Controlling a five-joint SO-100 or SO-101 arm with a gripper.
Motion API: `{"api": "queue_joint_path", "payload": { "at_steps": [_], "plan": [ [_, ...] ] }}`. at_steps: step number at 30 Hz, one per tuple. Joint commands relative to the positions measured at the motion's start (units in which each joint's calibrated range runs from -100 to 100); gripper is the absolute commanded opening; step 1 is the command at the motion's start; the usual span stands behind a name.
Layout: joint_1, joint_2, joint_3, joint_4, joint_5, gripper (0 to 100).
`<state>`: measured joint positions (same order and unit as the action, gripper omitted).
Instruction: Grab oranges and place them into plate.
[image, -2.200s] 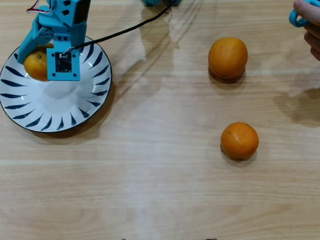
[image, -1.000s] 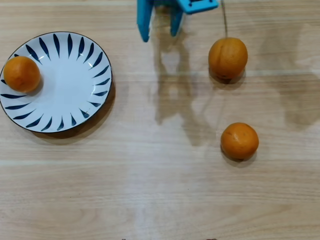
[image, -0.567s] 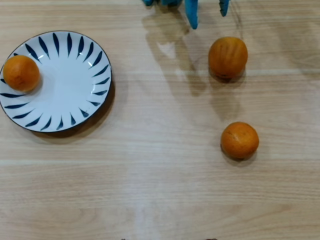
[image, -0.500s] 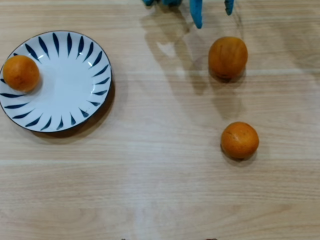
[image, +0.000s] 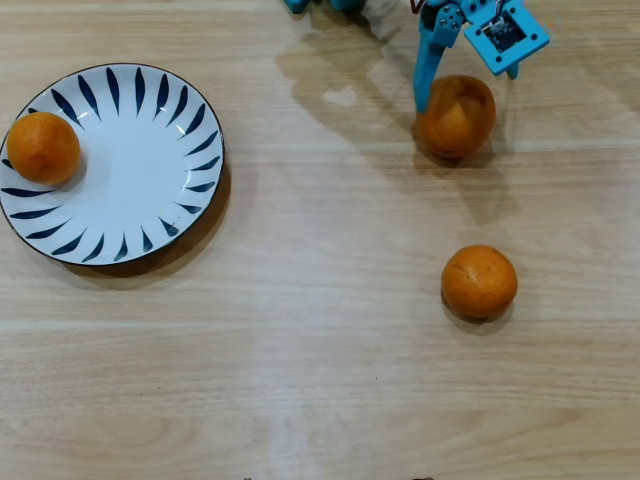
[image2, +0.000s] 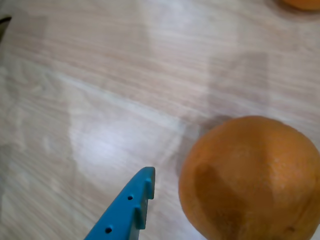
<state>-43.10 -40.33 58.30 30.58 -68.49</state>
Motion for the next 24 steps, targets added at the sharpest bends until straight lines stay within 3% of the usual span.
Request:
{"api": "queue_joint_path", "payload": {
  "at_steps": [1, 11, 21, 24],
  "plan": [
    [0.36, 2.29, 0.69, -1.83, -0.4, 43],
    [1.32, 12.27, 5.85, -15.84, -0.56, 43],
    [-0.53, 16.58, 5.94, -17.13, -4.38, 43],
    [-0.45, 16.58, 5.85, -17.13, -4.38, 38]
  ]
}}
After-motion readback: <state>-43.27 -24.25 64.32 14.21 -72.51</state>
